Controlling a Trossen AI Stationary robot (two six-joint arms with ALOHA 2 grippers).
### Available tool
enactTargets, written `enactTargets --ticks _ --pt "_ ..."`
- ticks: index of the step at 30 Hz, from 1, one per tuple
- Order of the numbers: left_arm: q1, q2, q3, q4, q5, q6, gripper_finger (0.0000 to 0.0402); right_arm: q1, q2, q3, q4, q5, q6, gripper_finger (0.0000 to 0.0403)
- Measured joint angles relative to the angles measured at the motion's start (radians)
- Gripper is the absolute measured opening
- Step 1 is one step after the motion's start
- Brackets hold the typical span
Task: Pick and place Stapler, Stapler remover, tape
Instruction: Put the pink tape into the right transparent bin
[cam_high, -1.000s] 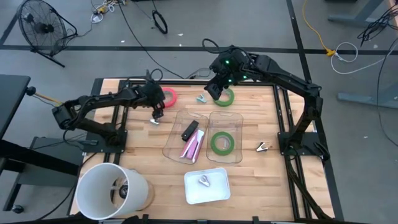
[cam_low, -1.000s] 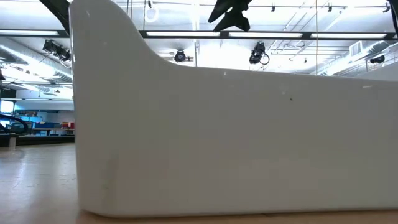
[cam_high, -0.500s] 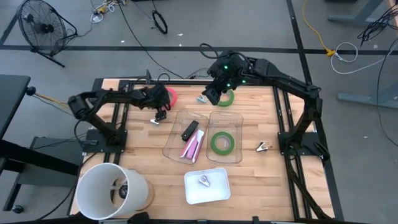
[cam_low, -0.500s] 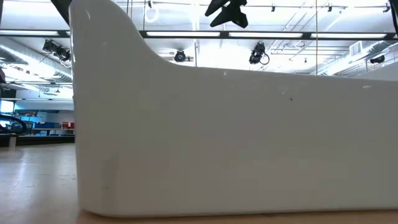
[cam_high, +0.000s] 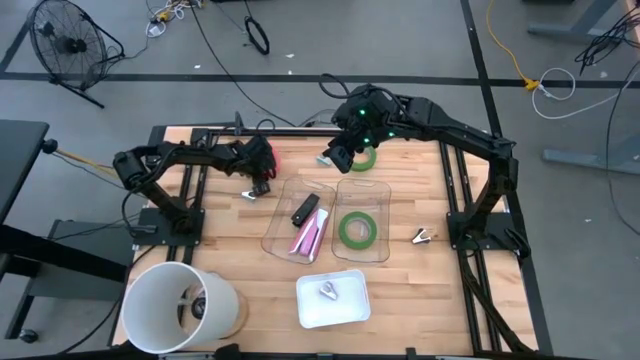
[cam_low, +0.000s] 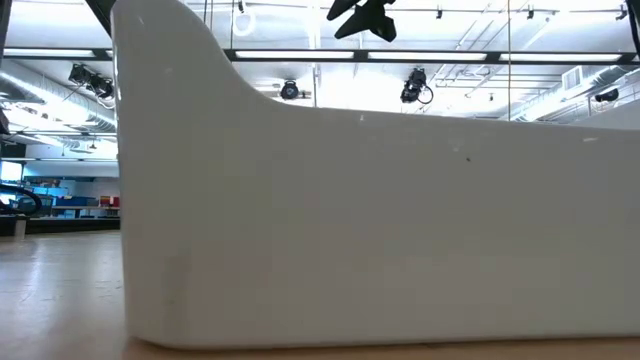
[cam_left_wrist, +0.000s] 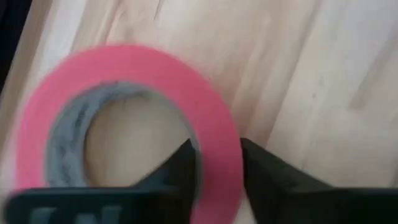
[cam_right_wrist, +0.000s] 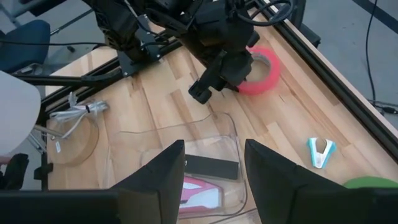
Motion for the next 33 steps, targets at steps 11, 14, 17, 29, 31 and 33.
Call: enactTargets --ticks 11,14,17,29,31,33 --pt "-0.017 -0.056 0.086 -0.174 -0.059 -0.174 0.0082 0.0 0.0 -0.057 0.026 0.0 -0.018 0.0166" --pt "-0.018 -0.098 0.175 -0.268 -0.06 -0.195 0.0082 -0.001 0.001 -0.082 0.026 0.0 -0.018 0.0166" --pt "-0.023 -0.127 0.259 -0.408 -0.044 -0.214 0.0082 -0.005 0.001 -0.092 0.027 0.0 -0.018 0.0166" --pt "-0.152 -0.29 0.623 -0.506 -0.054 -0.339 0.0082 -0.012 0.001 -0.095 0.223 -0.011 0.046 0.0166" --pt "-0.197 -0.295 0.67 -0.497 -0.115 -0.34 0.0082 -0.018 0.001 -0.095 0.301 -0.013 0.109 0.0166" --pt "-0.248 -0.301 0.707 -0.491 -0.194 -0.329 0.0082 -0.024 0.001 -0.095 0.379 -0.01 0.159 0.0166"
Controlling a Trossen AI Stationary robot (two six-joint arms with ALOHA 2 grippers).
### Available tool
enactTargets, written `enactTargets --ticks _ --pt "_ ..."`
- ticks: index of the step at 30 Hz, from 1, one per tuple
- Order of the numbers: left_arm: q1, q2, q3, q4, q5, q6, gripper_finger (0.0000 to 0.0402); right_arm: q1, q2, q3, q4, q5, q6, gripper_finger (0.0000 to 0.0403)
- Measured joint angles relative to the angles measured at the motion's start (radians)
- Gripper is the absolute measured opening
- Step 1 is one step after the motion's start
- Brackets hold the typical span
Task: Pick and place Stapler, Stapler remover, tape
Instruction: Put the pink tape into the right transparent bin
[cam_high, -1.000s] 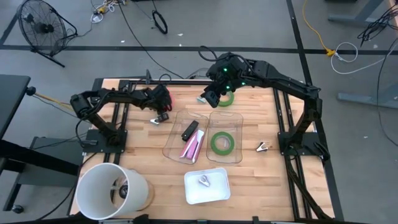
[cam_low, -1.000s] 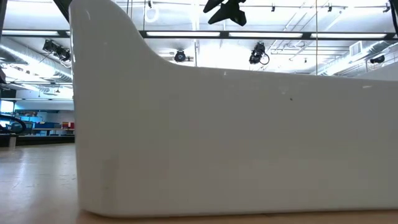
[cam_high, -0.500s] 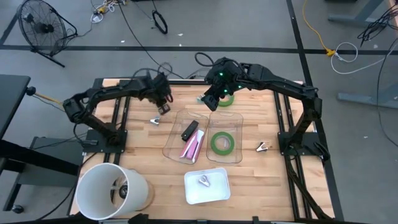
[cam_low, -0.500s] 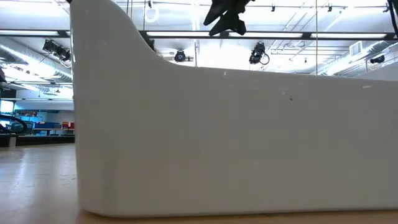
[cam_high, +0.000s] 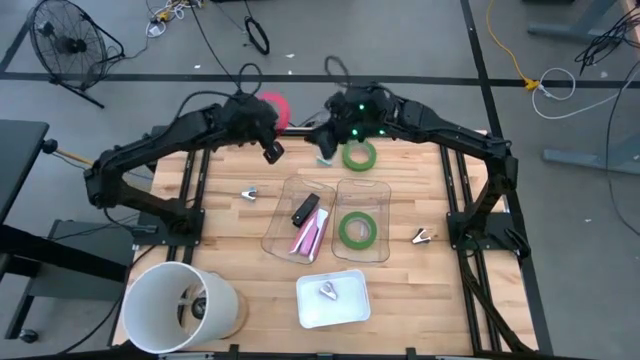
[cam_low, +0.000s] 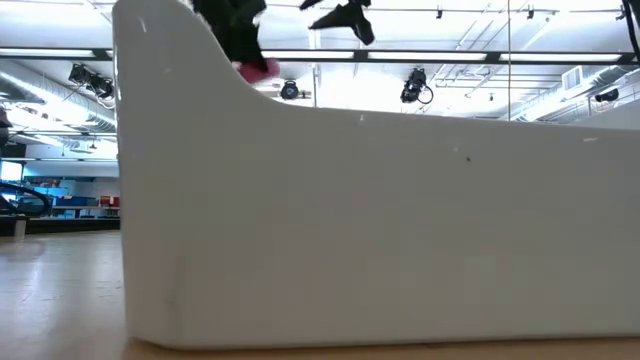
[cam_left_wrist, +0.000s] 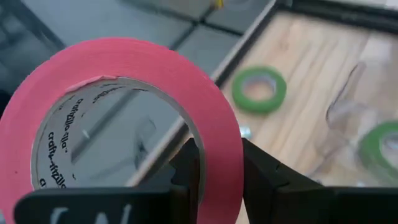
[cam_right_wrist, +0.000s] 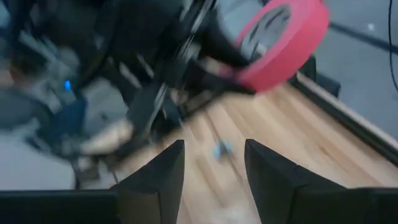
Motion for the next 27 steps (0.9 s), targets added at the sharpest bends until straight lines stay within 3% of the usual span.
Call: enactTargets --ticks 11,17,27 --pt "-0.213 0.001 0.048 0.058 -0.262 0.035 0.0082 -0.022 0.0 0.0 0.179 -0.002 0.088 0.0167" --pt "-0.296 0.001 0.048 0.105 -0.376 0.043 0.0082 -0.017 0.005 0.0 0.183 -0.001 0.098 0.0197" --pt "-0.354 0.0 0.048 0.152 -0.417 0.048 0.0082 0.013 0.033 0.0 0.28 0.035 0.115 0.0246"
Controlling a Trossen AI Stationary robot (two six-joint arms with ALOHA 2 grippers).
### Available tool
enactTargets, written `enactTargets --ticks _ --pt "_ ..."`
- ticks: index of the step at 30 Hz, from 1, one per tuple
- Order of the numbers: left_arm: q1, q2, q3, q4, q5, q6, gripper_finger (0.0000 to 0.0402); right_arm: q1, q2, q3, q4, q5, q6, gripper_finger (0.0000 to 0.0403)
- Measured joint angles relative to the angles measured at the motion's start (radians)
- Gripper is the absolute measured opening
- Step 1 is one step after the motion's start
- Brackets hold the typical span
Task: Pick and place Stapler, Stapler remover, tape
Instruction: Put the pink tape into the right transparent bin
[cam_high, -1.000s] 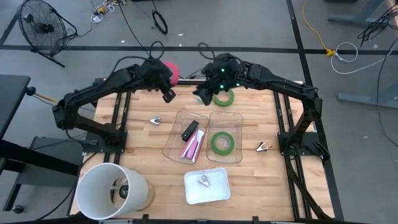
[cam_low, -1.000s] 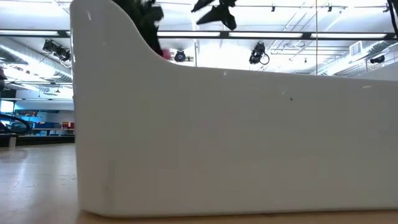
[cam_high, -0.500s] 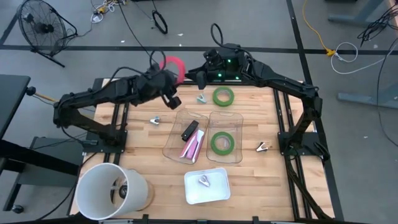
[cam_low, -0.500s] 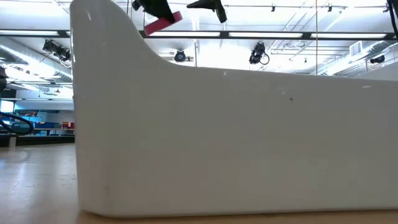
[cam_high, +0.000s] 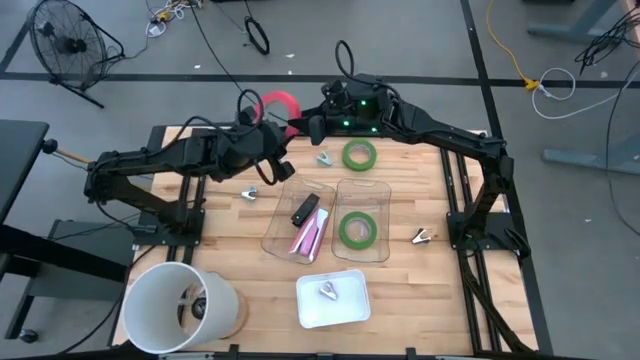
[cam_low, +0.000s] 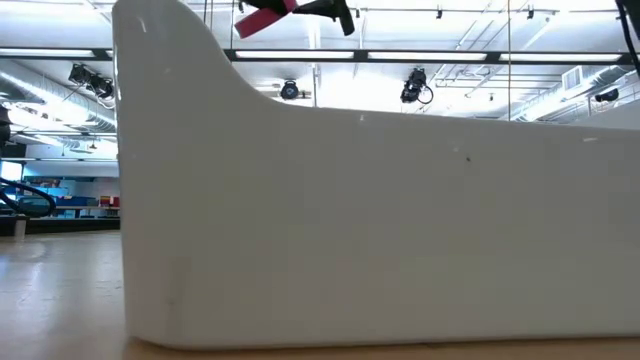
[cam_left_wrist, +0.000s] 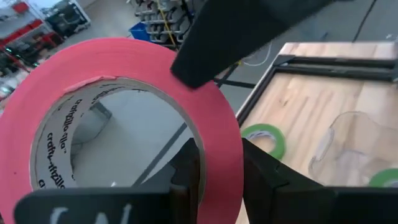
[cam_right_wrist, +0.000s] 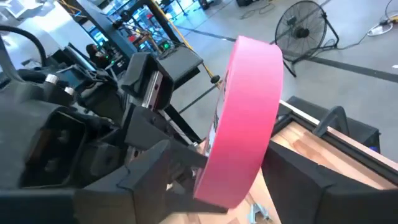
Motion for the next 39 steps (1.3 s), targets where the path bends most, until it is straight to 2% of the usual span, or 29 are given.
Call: enactTargets --ticks 4,9,14,20,24,33,39 --pt "-0.026 0.001 0.0 0.017 0.003 -0.008 0.0082 0.002 0.004 0.0 0.004 -0.003 0.034 0.021" --pt "-0.053 0.003 -0.001 0.017 -0.013 -0.003 0.0082 0.002 0.008 0.0 0.009 0.009 0.061 0.0091" --pt "-0.062 0.004 -0.001 0.02 -0.033 -0.006 0.0086 0.004 0.008 0.0 0.016 -0.011 0.041 0.0089" --pt "-0.064 0.001 -0.001 0.027 0.014 -0.038 0.0192 0.004 -0.007 0.0 -0.029 -0.072 -0.02 0.0089" --pt "-0.084 0.0 0.0 0.027 0.015 -0.042 0.0236 -0.007 -0.044 0.0 -0.119 -0.07 -0.06 0.0089" --pt "-0.149 0.0 0.0 0.078 -0.021 -0.04 0.025 -0.069 -0.183 0.0 -0.487 -0.03 -0.15 0.0089" --pt "-0.188 0.0 0.0 0.098 -0.022 -0.023 0.0251 -0.061 -0.271 0.001 -0.814 -0.077 -0.169 0.0089"
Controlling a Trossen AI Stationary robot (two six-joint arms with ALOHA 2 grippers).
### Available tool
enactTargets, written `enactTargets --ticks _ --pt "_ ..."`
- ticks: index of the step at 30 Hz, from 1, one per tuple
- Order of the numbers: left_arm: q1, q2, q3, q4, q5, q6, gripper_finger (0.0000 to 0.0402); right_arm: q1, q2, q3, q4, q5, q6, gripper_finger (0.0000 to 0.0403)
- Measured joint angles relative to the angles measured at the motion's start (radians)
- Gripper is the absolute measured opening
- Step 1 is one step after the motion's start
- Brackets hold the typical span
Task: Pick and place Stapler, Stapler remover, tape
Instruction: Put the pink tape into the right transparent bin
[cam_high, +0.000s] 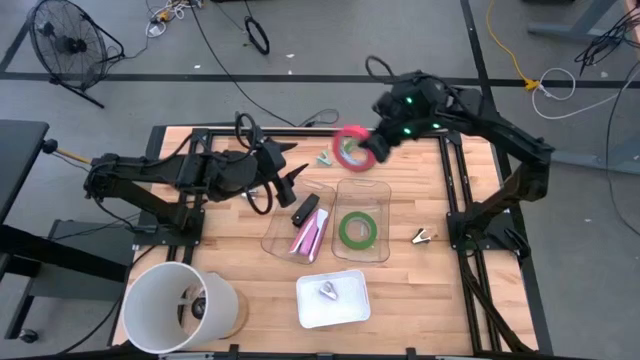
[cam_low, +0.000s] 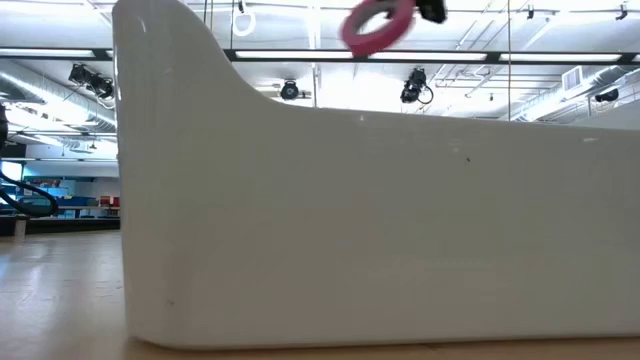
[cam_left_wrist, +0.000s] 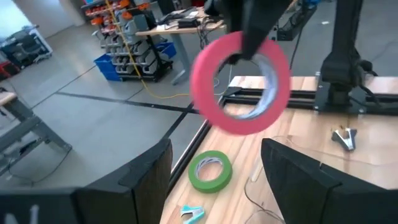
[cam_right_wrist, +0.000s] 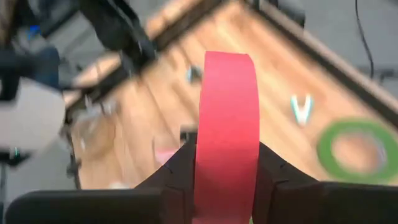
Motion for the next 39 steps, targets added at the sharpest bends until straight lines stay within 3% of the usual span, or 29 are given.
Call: enactTargets --ticks 4,10,18,28,39 --pt "-0.017 0.0 0.0 0.008 0.002 0.024 0.0251 0.058 -0.032 0.0 -0.146 0.002 0.015 0.0089" --pt "-0.01 0.0 0.0 0.125 0.045 0.021 0.0252 0.163 -0.032 -0.009 -0.194 0.022 0.033 0.0089" --pt "-0.003 0.0 0.0 0.181 0.071 0.016 0.0253 0.222 -0.029 -0.197 -0.191 -0.033 0.024 0.0089" --pt "-0.003 0.0 0.0 0.182 0.069 0.015 0.0252 0.261 -0.029 -0.511 0.086 -0.252 0.014 0.0089" --pt "-0.003 0.0 0.0 0.182 0.062 0.014 0.0252 0.256 -0.029 -0.775 0.473 -0.347 0.071 0.0089"
